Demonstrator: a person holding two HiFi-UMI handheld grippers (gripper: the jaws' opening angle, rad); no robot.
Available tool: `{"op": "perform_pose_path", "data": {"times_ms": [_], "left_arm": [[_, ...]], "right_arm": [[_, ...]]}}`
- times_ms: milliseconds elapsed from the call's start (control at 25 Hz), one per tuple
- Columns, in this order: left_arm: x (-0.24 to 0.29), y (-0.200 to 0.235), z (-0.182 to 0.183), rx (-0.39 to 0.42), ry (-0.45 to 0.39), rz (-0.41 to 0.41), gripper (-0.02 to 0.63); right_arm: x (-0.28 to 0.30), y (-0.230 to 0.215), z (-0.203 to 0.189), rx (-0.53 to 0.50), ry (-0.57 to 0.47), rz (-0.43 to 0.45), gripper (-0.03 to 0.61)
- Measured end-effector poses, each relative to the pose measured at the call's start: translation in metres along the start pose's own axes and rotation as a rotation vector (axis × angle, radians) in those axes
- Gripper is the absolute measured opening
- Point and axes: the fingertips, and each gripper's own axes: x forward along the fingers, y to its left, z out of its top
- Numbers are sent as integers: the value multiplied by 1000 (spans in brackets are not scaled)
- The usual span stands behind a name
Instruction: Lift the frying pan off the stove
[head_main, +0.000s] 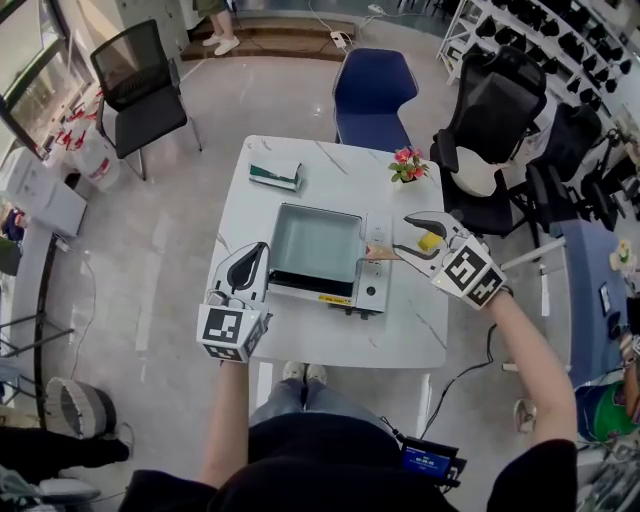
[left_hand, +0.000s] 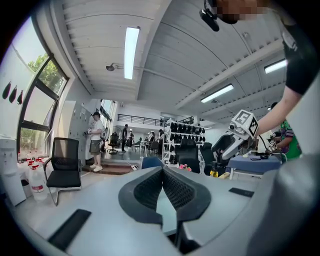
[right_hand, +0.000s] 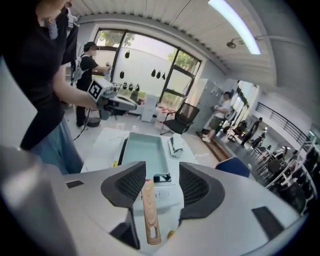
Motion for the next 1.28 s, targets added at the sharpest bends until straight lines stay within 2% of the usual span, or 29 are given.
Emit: {"op": "perform_pose_path", "data": {"times_ms": [280,440,800,1120,1280], "left_arm": [[-7,10,-4,0,6,23,17],[-14,15,-5,-7,7,34,17],[-14,17,-12,-10,17,35,17],[-13,17,-17,-10,25,30,17],[-15,19,-16,-11,28,32,17]], "right_arm": [[62,39,-53,-204,229,205,206],[81,44,-81,-216,355,257,215],[106,45,-127,-225,555,334,215],[121,52,-142,-192,639,367,211],[120,55,-148,-181,665,382,180]]}}
